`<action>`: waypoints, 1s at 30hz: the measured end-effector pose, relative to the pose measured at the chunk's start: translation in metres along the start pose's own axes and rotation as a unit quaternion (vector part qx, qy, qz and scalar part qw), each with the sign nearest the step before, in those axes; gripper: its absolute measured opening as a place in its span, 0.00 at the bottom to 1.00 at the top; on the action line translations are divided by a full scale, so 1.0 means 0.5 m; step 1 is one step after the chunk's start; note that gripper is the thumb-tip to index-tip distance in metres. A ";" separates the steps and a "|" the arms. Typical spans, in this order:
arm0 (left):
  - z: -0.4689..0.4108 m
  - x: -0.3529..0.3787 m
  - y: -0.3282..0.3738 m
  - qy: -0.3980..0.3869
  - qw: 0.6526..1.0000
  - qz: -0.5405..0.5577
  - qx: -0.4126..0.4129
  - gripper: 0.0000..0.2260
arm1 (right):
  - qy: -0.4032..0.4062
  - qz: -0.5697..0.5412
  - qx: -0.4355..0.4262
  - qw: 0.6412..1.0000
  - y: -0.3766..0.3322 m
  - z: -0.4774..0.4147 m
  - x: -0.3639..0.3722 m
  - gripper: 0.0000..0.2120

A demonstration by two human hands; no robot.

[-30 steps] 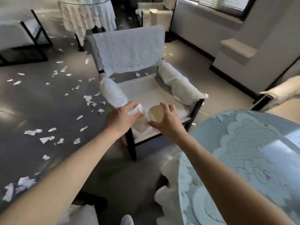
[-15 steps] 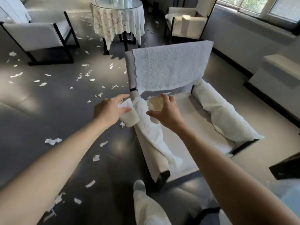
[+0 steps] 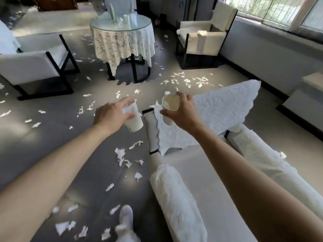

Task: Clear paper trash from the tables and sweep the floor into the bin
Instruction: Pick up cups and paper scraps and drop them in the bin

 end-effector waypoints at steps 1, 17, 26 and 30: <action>-0.058 0.008 -0.004 0.001 1.000 -0.005 0.014 0.25 | 0.012 0.005 0.000 1.000 0.008 -0.052 0.009 0.42; -1.006 0.163 -0.046 -0.065 0.977 -0.098 0.180 0.29 | 0.111 0.018 0.122 0.986 0.221 -0.869 0.200 0.43; -1.570 0.391 0.129 -0.066 0.971 -0.064 0.220 0.28 | 0.112 0.009 0.163 0.980 0.517 -1.384 0.196 0.40; -1.857 0.422 0.243 -0.064 0.973 -0.040 0.219 0.28 | 0.119 0.024 0.172 0.978 0.623 -1.667 0.124 0.40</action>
Point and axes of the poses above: each hand's wrist, its own z-axis away from the middle knuckle, its own x-axis out of the palm, y = z × x, the point moved 8 cm from there along -z, towards the middle knuckle, and after that the axes turned 13 degrees about -x, right-handed, at the moved point
